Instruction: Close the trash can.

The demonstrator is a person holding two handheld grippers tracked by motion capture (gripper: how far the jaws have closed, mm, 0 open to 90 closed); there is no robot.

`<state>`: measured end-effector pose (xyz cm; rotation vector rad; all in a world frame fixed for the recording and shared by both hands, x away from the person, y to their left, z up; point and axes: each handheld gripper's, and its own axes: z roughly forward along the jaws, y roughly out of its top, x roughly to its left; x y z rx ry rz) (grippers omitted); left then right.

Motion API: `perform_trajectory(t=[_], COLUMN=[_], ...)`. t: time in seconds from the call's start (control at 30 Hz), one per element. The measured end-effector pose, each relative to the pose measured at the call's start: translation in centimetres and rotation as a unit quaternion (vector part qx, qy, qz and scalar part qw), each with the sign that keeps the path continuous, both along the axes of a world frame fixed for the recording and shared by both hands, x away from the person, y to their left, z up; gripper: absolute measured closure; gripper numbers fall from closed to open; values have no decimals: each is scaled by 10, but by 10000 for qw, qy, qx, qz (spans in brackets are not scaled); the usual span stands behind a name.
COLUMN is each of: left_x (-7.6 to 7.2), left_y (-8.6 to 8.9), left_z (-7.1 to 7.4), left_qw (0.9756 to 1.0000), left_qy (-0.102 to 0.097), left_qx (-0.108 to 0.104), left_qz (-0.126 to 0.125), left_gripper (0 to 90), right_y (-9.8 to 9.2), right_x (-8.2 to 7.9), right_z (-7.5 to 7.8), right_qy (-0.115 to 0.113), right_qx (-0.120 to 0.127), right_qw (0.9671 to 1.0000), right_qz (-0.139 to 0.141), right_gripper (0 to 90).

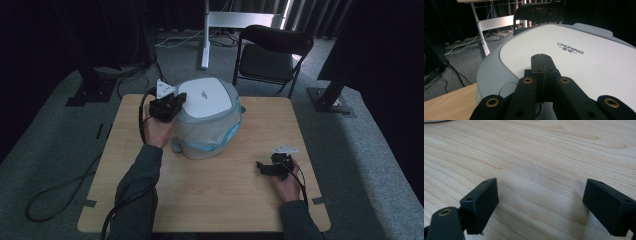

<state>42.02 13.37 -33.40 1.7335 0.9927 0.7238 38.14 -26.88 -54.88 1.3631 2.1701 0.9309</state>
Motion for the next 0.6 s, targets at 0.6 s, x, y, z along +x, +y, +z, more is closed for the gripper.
perform_trajectory(t=[0.6], left_x=[-13], left_y=[31], left_z=[4], left_qw=[9987], left_qy=[-212], left_qx=[-347], left_qz=[302], left_gripper=[799], right_y=[0], right_x=[0], right_z=[0], right_qy=[5], right_qx=[-4], right_qw=[10000], right_qz=[5], right_gripper=[121])
